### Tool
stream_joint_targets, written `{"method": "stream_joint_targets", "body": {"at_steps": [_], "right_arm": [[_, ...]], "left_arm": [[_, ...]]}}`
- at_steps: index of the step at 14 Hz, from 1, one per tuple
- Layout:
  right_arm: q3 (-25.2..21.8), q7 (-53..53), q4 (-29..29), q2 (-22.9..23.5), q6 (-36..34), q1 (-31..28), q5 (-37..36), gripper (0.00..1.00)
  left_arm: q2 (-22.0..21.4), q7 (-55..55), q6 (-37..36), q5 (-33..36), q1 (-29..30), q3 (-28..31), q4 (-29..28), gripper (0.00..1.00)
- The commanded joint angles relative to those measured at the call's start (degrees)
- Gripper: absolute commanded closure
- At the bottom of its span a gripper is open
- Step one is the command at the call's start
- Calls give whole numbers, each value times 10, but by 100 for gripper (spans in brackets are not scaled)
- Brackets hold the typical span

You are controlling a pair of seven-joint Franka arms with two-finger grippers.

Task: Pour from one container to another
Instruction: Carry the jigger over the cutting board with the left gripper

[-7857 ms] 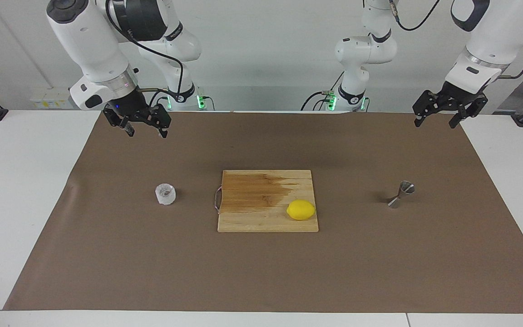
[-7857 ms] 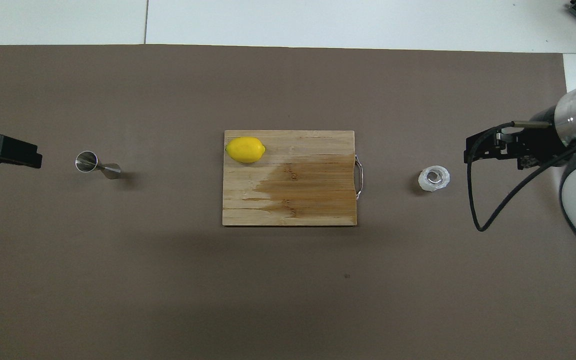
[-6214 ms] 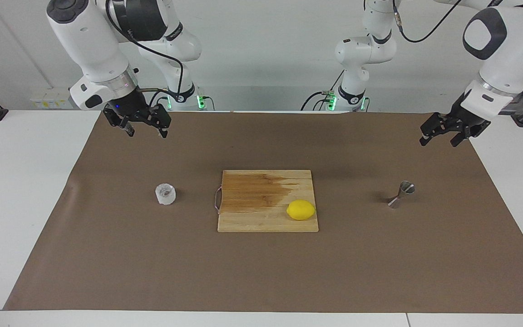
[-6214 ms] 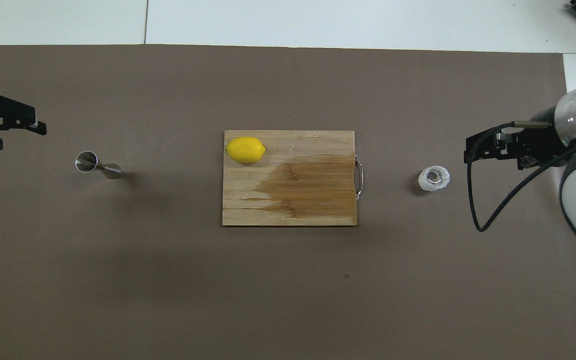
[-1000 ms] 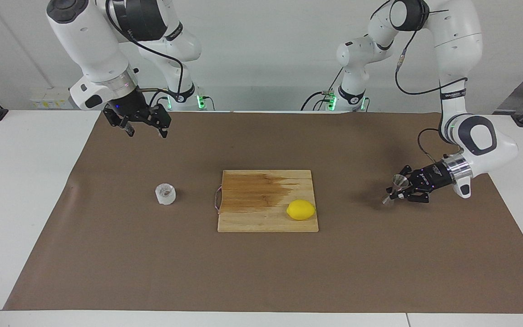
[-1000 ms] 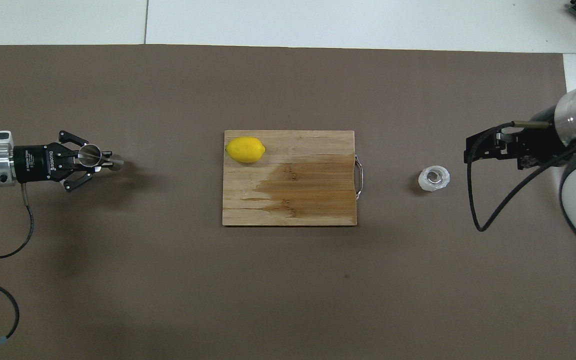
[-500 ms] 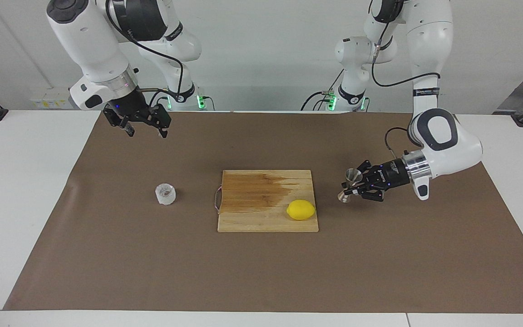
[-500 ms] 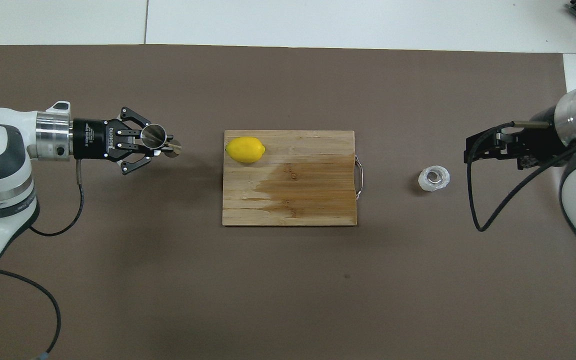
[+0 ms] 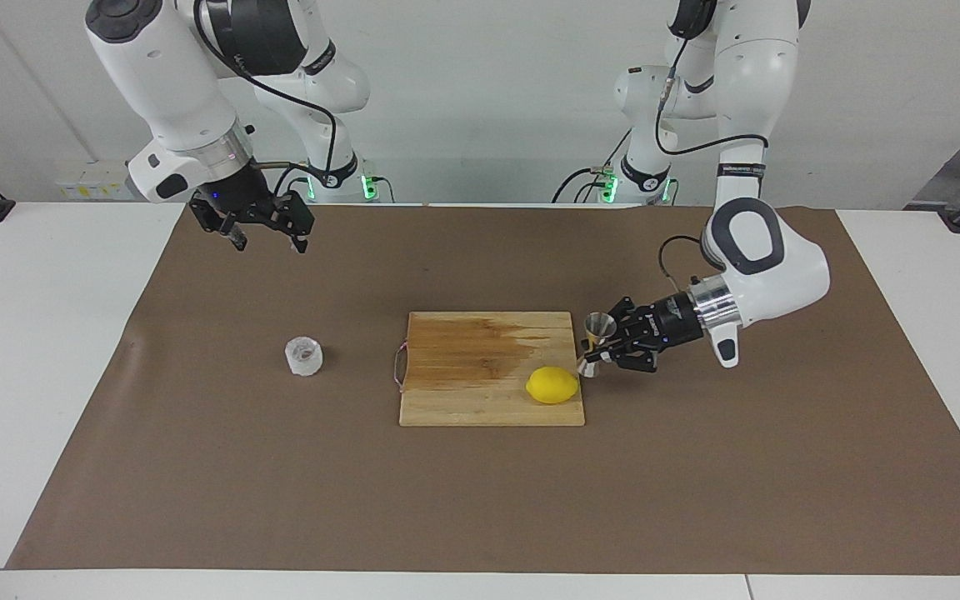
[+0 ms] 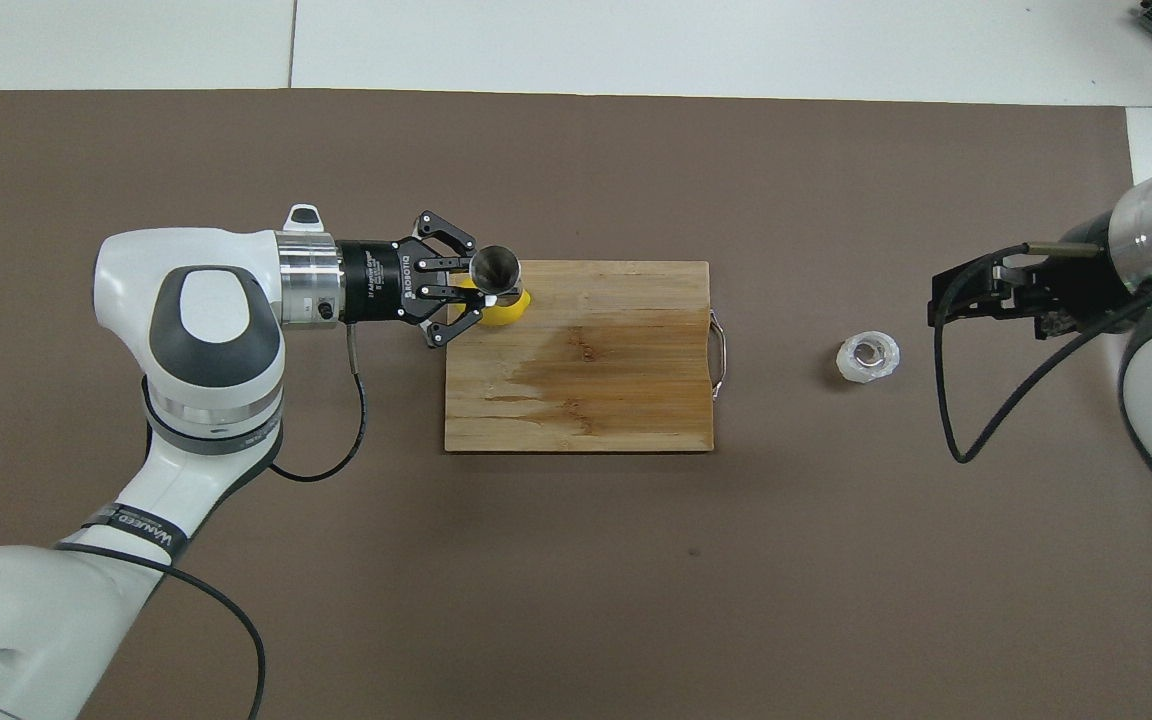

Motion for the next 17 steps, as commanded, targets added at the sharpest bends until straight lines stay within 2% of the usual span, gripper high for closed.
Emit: {"method": "stream_joint_targets", "body": {"at_steps": [1,5,10,13,17], "right_arm": [[5,8,-4,-3,-2,-8,15,0],[5,8,-4,-3,-2,-8,15,0],[5,8,-4,-3,-2,-8,15,0],[5,8,-4,-3,-1,-8,15,0],[5,8,-4,-3,-2,-8,15,0]], "left_arm": [[-1,-5,51,-43,-43,7,-16,100],[24,-4,59,-94,-73,7,-16,100],[37,0,102,-146,-99,6,-21,100],[43,9,112,-155,-106,6,-24,100],[59,60,114,-198,-114,6,-36,100]]}}
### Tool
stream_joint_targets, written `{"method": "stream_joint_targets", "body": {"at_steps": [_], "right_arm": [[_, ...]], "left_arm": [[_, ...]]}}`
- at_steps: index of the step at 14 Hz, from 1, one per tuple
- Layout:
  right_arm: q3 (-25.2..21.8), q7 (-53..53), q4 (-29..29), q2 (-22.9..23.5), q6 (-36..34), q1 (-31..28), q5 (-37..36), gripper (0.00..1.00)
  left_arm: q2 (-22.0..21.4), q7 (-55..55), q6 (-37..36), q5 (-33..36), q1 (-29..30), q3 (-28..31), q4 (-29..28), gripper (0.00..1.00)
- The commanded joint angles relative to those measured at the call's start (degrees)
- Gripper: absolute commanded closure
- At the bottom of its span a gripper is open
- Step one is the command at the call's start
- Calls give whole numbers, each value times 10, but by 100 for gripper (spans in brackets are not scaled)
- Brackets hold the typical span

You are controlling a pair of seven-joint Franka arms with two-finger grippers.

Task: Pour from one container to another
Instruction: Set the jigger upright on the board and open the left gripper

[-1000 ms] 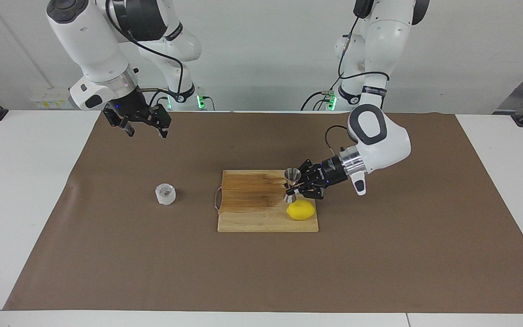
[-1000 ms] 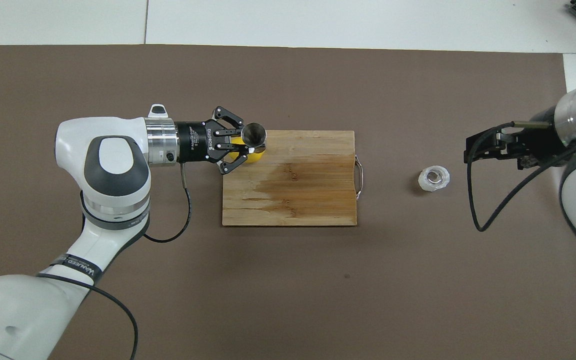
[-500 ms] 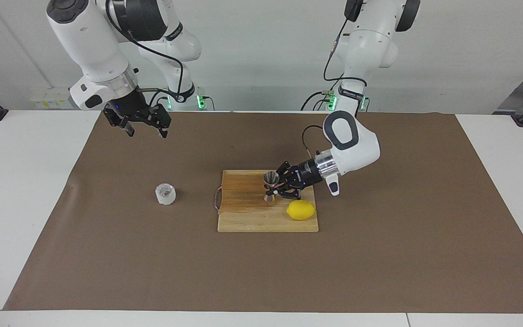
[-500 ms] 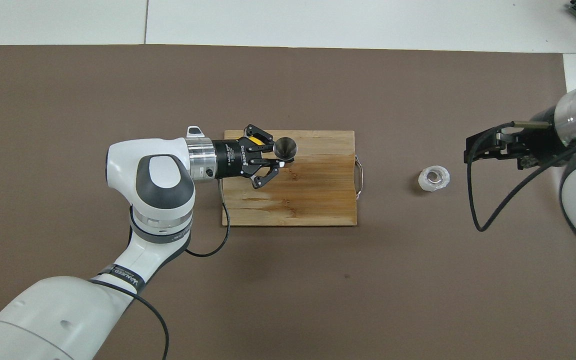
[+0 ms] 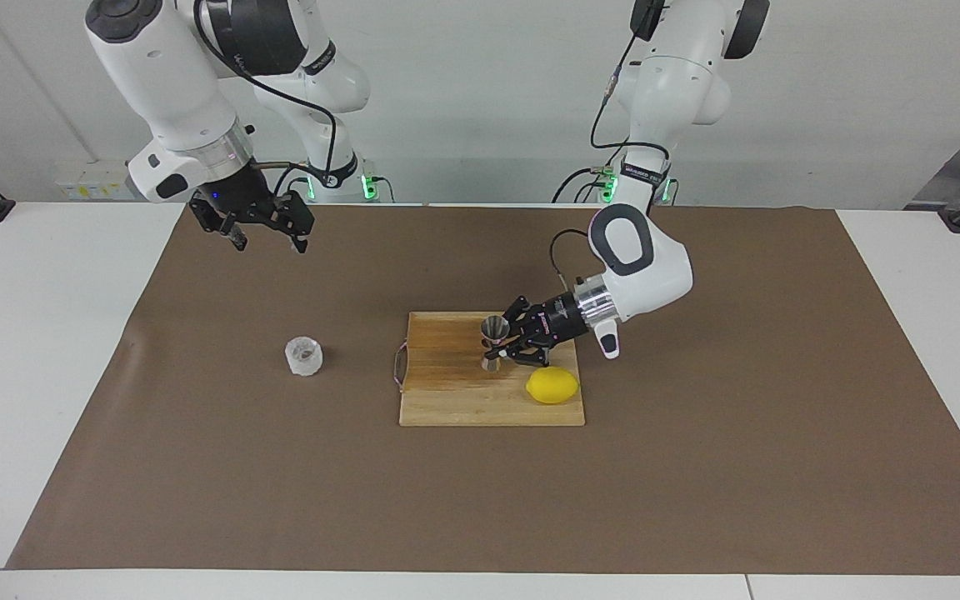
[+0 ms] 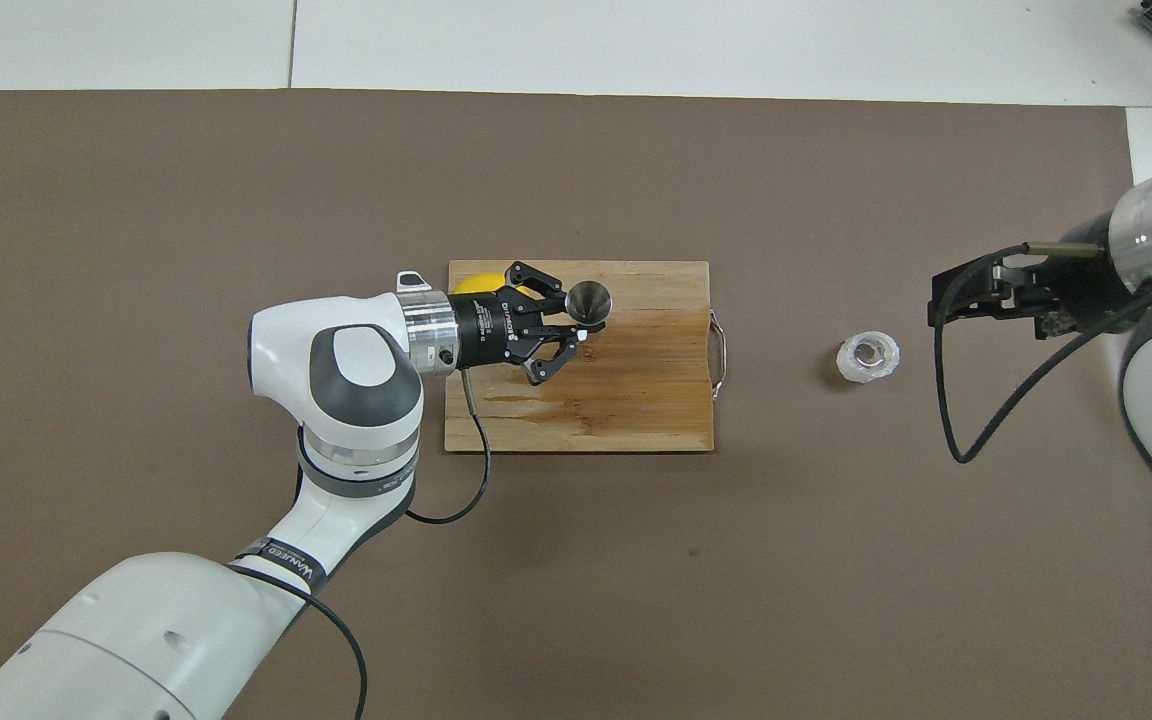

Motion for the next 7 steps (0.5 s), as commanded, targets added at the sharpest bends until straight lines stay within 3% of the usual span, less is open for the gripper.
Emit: {"method": "stream_joint_targets", "body": {"at_steps": [1,6,7], "right_arm": [[5,8,-4,-3,-2,-8,15,0],[5,8,-4,-3,-1,-8,15,0],[5,8,-4,-3,-1,-8,15,0]], "left_arm": [[2,52,11,-45,-19,6,-17,100],[1,75,27,-65,-31,6,-28,100],[0,76,26,-65,-31,6,-28,55]]}}
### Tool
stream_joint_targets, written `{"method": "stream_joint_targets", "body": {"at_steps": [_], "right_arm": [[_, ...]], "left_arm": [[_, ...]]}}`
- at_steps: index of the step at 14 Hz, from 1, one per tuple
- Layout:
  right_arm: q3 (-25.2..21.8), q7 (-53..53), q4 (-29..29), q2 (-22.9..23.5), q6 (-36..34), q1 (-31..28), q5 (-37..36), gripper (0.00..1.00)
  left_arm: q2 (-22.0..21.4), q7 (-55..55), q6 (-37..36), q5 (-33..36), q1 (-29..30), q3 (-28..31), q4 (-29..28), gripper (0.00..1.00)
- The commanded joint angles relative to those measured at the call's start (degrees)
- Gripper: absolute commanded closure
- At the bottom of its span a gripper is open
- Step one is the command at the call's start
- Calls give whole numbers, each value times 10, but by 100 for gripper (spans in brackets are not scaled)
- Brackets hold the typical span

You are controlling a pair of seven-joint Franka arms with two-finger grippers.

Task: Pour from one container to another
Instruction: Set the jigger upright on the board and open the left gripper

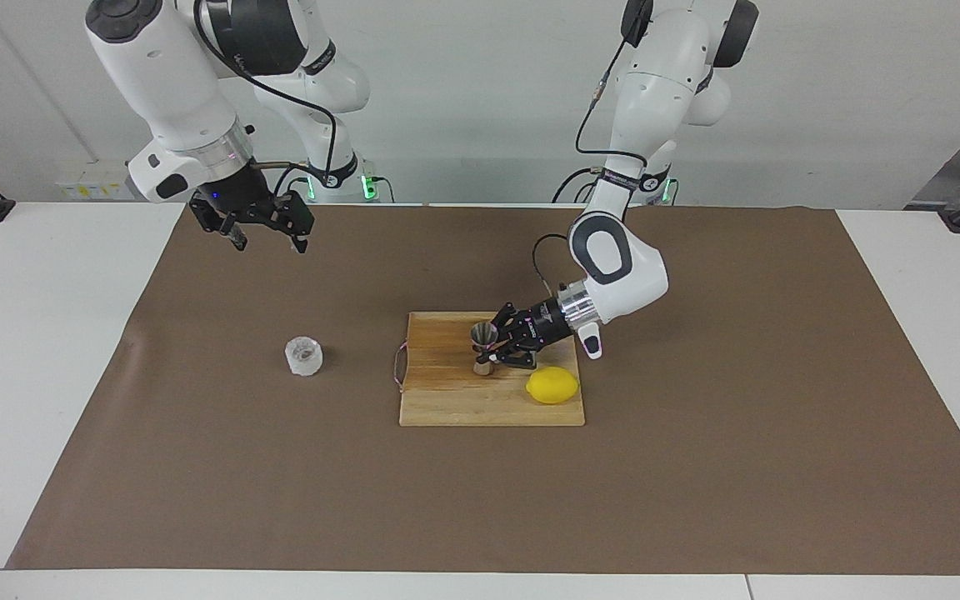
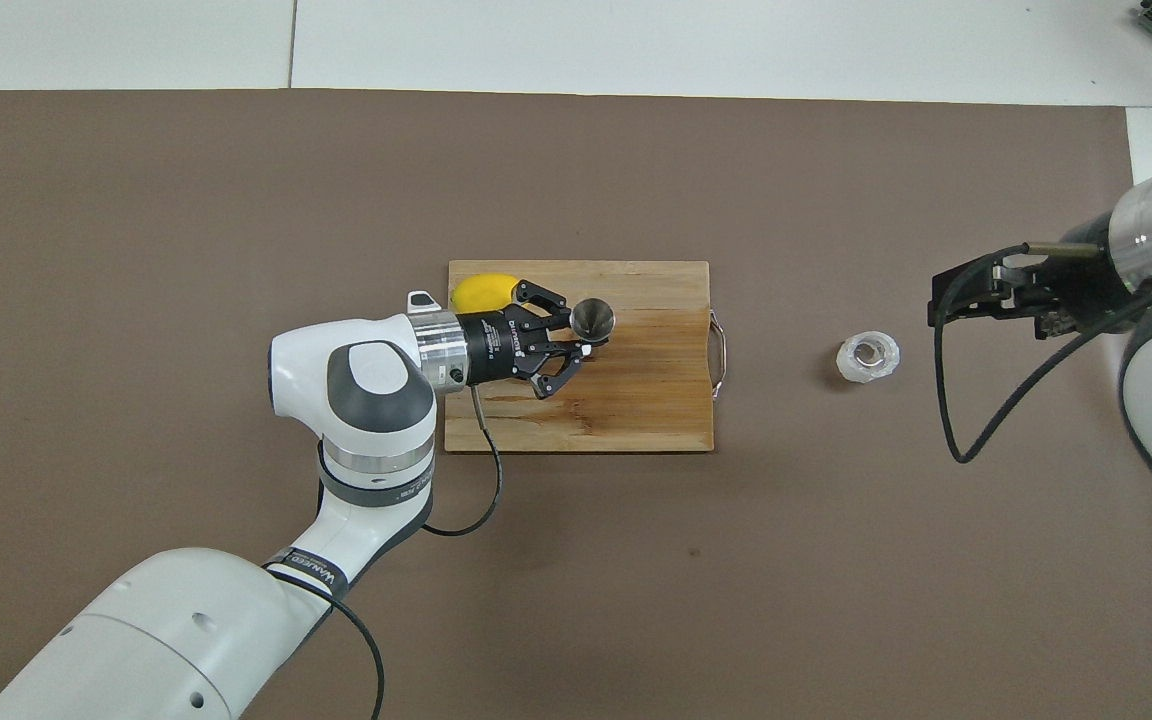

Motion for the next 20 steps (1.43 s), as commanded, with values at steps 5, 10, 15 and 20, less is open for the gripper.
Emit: {"method": "stream_joint_targets", "body": {"at_steps": [5,10,15,20], "right_arm": [[5,8,-4,-3,-1,-8,15,0],[5,8,-4,-3,-2,-8,15,0],[5,8,-4,-3,-1,-8,15,0],[5,8,-4,-3,-1,-8,15,0]], "left_arm": [[-14,34,0,-16,-4,7,-25,0],[-30,27,-21,32,9,10,-30,0],[-53,24,-68,161,42,14,-41,0],[-127,24,-71,363,51,15,-72,0]]}}
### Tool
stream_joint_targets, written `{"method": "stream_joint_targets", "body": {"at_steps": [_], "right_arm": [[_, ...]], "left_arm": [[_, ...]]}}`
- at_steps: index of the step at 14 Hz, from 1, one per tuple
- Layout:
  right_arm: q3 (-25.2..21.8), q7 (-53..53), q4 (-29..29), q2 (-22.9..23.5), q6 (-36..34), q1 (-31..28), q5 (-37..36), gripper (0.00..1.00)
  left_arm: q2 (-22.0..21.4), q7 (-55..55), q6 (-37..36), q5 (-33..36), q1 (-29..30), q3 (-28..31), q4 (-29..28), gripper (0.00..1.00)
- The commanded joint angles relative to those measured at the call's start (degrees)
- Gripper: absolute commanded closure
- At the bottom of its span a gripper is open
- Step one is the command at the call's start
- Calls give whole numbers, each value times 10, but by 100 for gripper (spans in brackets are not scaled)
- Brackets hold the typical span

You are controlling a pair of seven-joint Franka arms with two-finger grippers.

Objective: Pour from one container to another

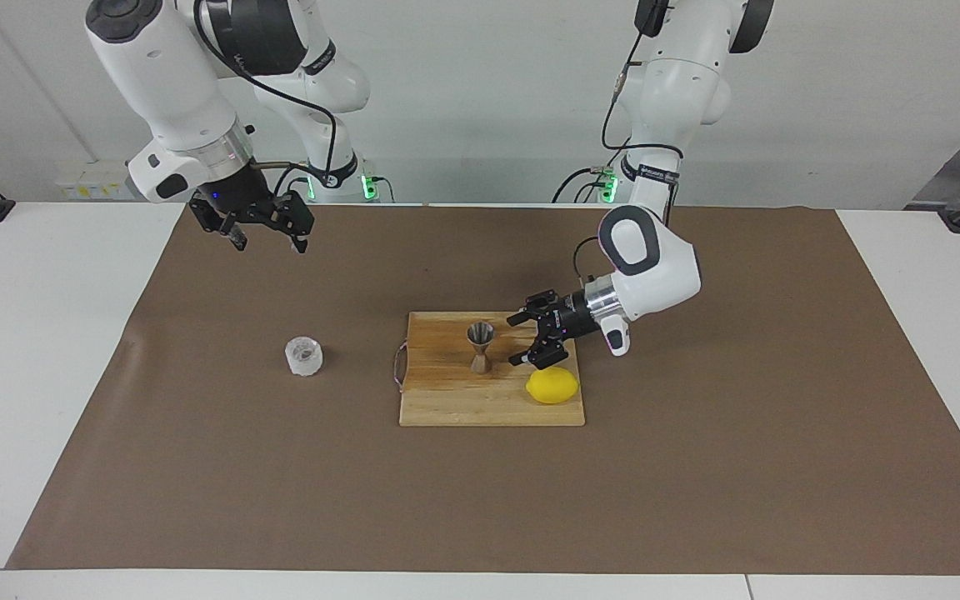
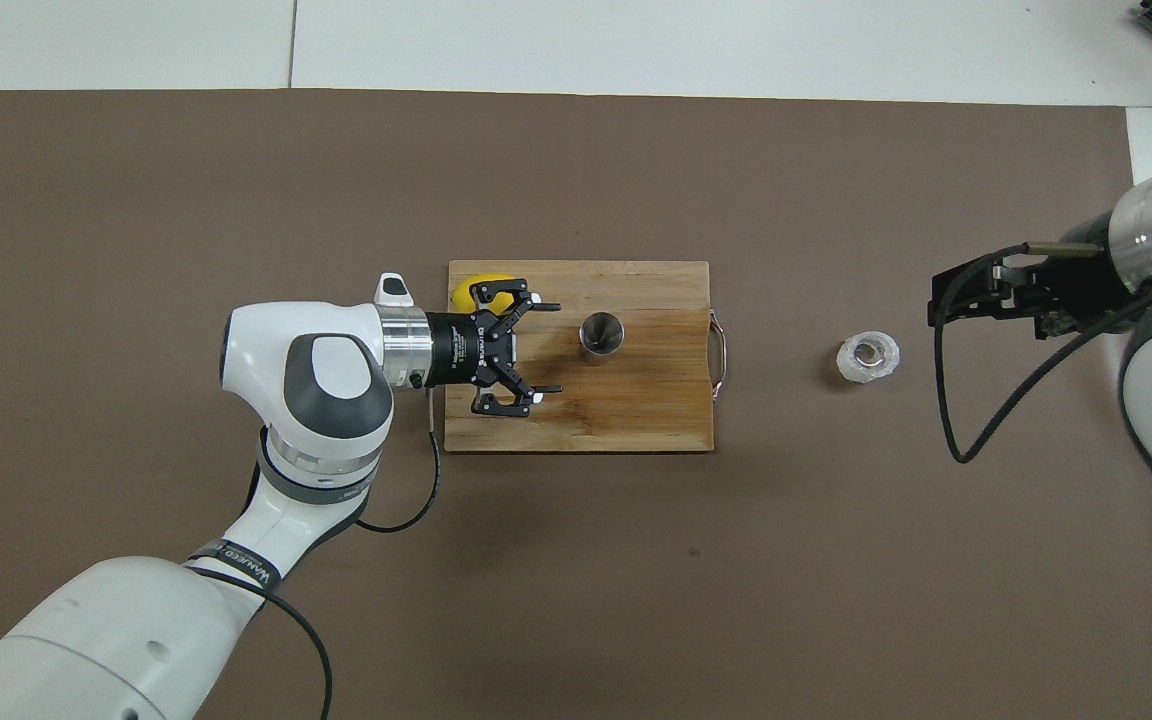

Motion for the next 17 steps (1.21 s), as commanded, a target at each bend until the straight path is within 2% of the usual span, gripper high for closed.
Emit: {"method": "stream_joint_targets", "body": {"at_steps": [1,3,5,10,15,17], "right_arm": [[5,8,-4,-3,-2,-9,15,0],[5,8,-4,-3,-1,-8,15,0],[5,8,-4,-3,-2,-8,15,0],[5,8,-4,-3,-2,-8,15,0],[5,8,-4,-3,-1,-8,15,0],[5,8,-4,-3,-1,-8,15,0]], "left_arm": [[-66,1,-22,108,12,3,-38,0],[-82,2,-65,183,40,3,-29,0],[-92,5,-95,294,60,3,-12,0],[-91,20,-206,515,104,3,90,0],[-89,126,-329,584,150,2,178,0],[-91,203,-373,641,165,3,216,0]]}}
